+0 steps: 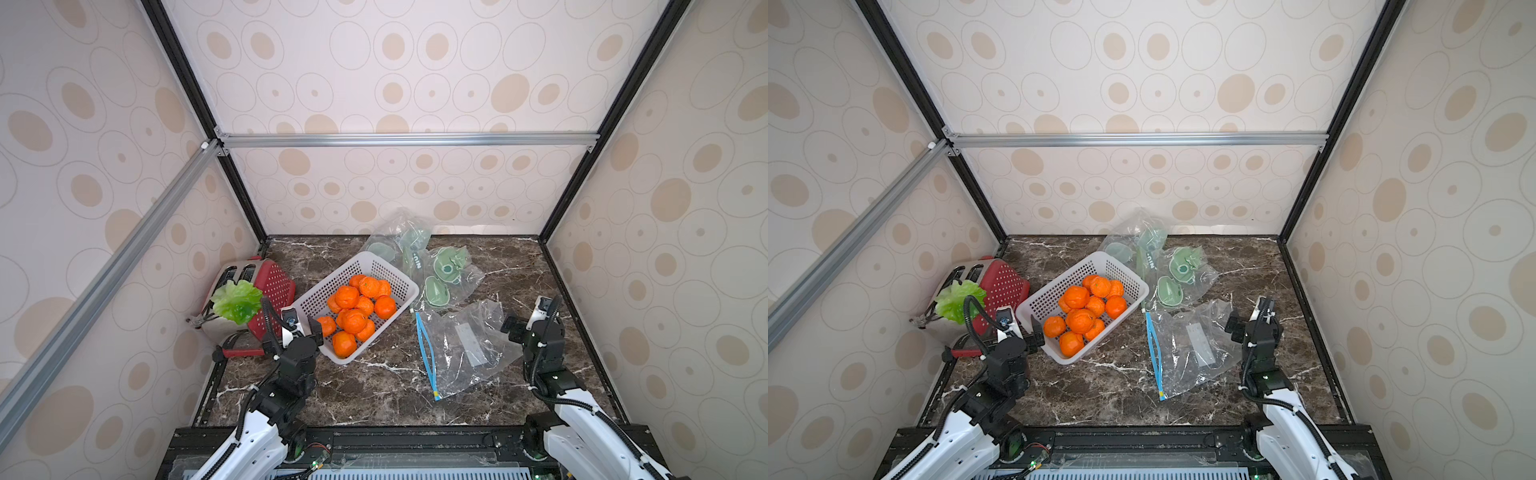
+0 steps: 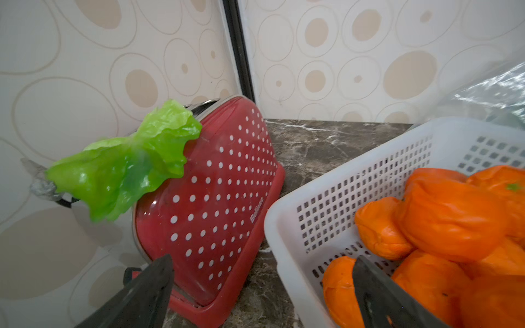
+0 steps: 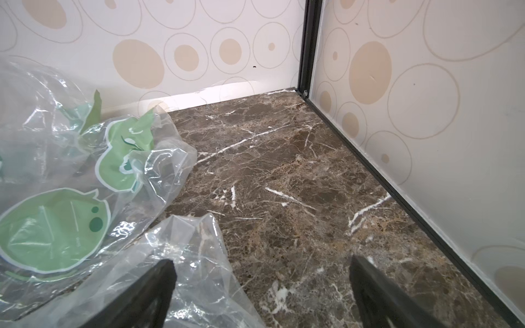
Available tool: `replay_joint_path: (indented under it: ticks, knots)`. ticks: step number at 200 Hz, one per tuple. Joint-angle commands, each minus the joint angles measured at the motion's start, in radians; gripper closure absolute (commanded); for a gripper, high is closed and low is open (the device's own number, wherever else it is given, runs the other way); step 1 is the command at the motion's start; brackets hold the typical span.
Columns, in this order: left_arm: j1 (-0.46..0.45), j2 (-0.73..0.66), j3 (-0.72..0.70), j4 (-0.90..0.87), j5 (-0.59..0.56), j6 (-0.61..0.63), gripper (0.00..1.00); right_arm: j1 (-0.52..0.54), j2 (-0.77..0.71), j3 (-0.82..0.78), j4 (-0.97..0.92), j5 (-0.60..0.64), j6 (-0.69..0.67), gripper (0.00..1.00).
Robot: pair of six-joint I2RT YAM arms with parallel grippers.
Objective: Open the zip-top bag and take out the orange
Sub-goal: Reset both arms
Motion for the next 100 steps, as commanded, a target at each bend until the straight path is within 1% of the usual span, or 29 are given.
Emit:
replay_joint_path:
  ticks: [1,10,17,25,35,39,44,49,53,66,77,93,100]
  knots:
    - [0.022,0.040,0.001,0.106,-0.067,0.055,0.01,0.003,0.040,-0.043,0.128,0.069,-0.018,0.01]
    - [0.053,0.077,-0.021,0.168,-0.049,0.080,0.01,0.003,0.068,-0.046,0.146,0.065,-0.040,0.01]
    - [0.099,0.104,-0.036,0.201,-0.011,0.074,0.01,0.003,0.096,-0.046,0.166,0.082,-0.050,0.01]
    - [0.167,0.142,-0.066,0.264,0.100,0.076,0.01,0.002,0.136,-0.049,0.200,0.107,-0.058,0.01]
    - [0.272,0.223,-0.104,0.372,0.285,0.065,0.01,0.001,0.186,-0.050,0.245,0.110,-0.069,0.01]
    - [0.309,0.261,-0.108,0.412,0.331,0.050,0.01,0.001,0.206,-0.050,0.269,0.116,-0.078,0.01]
    - [0.341,0.311,-0.091,0.423,0.352,0.034,0.01,0.002,0.230,-0.044,0.287,0.129,-0.083,0.01]
    - [0.347,0.346,-0.055,0.384,0.360,0.044,0.01,0.001,0.244,-0.037,0.293,0.130,-0.086,0.01]
    - [0.348,0.376,-0.037,0.385,0.368,0.070,0.01,0.002,0.257,-0.032,0.300,0.133,-0.090,0.01]
    - [0.350,0.473,-0.020,0.488,0.381,0.124,0.01,-0.002,0.305,-0.036,0.382,0.161,-0.114,0.01]
    - [0.357,0.564,0.006,0.562,0.428,0.165,0.01,-0.005,0.342,-0.035,0.436,0.164,-0.120,0.01]
    - [0.366,0.695,0.080,0.599,0.422,0.194,0.01,-0.006,0.385,-0.023,0.473,0.157,-0.128,0.01]
    - [0.380,0.734,0.098,0.624,0.450,0.201,0.01,-0.008,0.405,-0.020,0.492,0.152,-0.132,0.01]
